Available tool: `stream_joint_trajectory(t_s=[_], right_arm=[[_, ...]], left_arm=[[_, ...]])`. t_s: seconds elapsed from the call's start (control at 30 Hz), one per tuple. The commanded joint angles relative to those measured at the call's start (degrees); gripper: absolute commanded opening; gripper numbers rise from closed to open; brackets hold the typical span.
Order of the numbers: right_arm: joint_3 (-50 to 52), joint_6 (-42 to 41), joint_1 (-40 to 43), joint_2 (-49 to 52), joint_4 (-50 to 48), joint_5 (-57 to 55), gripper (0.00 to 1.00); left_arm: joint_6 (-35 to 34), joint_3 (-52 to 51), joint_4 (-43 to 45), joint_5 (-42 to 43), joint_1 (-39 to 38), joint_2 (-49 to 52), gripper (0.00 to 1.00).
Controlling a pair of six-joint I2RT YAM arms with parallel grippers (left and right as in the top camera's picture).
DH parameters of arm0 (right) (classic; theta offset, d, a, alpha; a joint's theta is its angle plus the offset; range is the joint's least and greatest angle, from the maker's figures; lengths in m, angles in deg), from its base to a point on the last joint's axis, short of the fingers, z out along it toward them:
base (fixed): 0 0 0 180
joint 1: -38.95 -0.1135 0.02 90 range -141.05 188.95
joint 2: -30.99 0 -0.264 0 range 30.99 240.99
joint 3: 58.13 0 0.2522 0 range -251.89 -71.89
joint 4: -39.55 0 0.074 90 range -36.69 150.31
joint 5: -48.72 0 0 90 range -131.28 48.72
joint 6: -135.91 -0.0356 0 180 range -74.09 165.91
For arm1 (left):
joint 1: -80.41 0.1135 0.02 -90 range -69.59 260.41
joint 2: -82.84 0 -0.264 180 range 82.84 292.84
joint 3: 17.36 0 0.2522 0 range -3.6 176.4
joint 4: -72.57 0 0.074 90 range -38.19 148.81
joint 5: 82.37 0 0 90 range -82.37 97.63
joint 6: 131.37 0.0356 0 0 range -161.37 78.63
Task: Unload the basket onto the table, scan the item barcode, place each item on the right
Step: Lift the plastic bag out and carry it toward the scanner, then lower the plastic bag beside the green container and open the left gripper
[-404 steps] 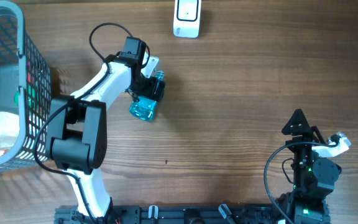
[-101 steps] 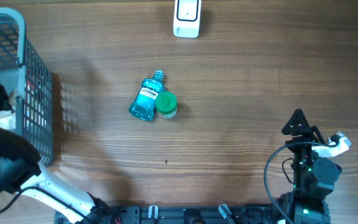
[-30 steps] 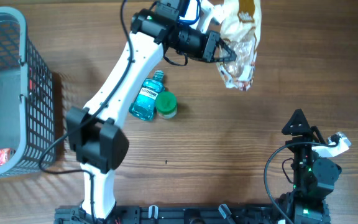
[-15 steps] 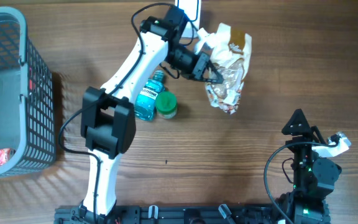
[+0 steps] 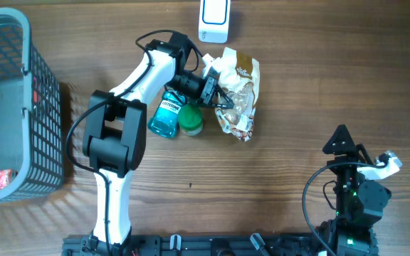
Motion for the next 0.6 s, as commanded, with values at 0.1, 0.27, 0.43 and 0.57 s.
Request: stream_joint_trajectory(t_s=[0.1,0.27,0.43,0.57], right_arm=[[0.04,1.03,0.17,-0.57,-0.17,-1.09,1.0],[0.04,1.03,0.17,-0.57,-0.17,-1.11,1.0],[0.04,1.03,0.15,-0.57,-0.17,-1.11,1.0],[0.04,1.05,0.15,-0.57,-0.17,-1.09,1.0]], left_arm=[[1.57,-0.22,0.61,2.27,-0.17,0.61,0.46],[1.51,-0.22,0.55,0.72,0.2,0.61,1.0],[-1.51,0.98,0.59,-0.46,1.44,0.5,1.0],[-6.78,4.74,0.55,-5.33,2.62,0.31,1.0]])
